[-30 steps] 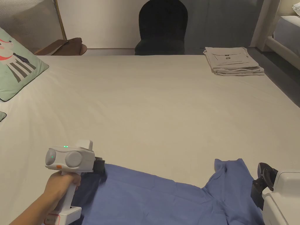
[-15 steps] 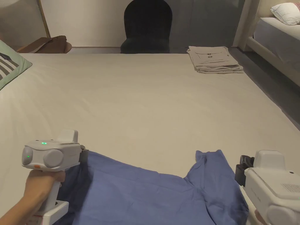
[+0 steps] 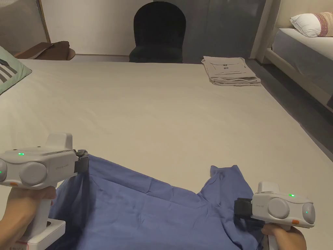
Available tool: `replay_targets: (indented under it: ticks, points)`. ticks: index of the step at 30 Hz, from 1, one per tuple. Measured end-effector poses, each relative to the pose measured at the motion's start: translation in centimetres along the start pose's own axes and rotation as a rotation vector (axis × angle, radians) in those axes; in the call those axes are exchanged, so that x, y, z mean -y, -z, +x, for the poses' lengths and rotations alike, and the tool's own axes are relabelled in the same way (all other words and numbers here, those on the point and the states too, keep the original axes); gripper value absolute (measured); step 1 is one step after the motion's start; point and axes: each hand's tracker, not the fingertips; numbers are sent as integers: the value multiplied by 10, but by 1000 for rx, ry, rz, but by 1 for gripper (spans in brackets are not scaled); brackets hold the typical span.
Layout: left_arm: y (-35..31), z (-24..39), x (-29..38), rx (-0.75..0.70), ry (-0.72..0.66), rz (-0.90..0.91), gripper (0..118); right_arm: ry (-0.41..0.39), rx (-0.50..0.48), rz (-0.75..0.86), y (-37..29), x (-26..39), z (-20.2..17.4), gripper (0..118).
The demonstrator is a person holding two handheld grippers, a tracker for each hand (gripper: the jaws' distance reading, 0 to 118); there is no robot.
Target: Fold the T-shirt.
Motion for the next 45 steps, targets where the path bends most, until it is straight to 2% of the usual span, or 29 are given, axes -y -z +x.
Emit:
replay_targets:
  ticks: [1, 2, 3, 5, 8, 13, 15, 17, 20, 23, 30, 33, 42, 45]
  points:
    - [0, 0, 1, -1, 0, -1, 3, -3, -10, -13, 2, 2, 0, 70]
    - [0, -1, 2, -3, 1, -3, 3, -8, -7, -7, 1, 4, -2, 62]
    - [0, -1, 3, -5, 3, -3, 3, -44, 25, 33, -2, 6, -4, 45]
    - [0, -1, 5, -9, -2, -2, 3, -89, 14, 49, -10, 6, -6, 4]
    - [-5, -2, 7, -8, -23, 6, 3, -112, -1, 62, -22, 6, -11, 4]
    - [-23, -5, 7, -21, -37, 53, 3, -173, 29, 237, -64, -5, -20, 3]
    - [-35, -9, 3, -37, -41, 93, 3, -185, 1, 342, -88, -17, -24, 3]
    - [-45, -14, -5, -42, -49, 119, 3, -172, -69, 452, -111, -32, -27, 3]
    - [-61, -25, -27, -60, -72, 180, 3, -173, -95, 557, -141, -64, -38, 3]
    - [-77, -35, -59, -104, -70, 253, 3, -220, -91, 683, -168, -102, -56, 3]
    - [-110, -61, -151, -190, -81, 436, 3, -260, -77, 929, -227, -194, -93, 3]
    - [-119, -69, -185, -209, -102, 523, 3, -221, -155, 959, -247, -233, -101, 3]
    - [-119, -76, -266, -287, -116, 673, 3, -257, -114, 1113, -279, -306, -129, 3]
    - [-109, -77, -281, -304, -107, 700, 3, -238, -112, 1142, -278, -320, -132, 3]
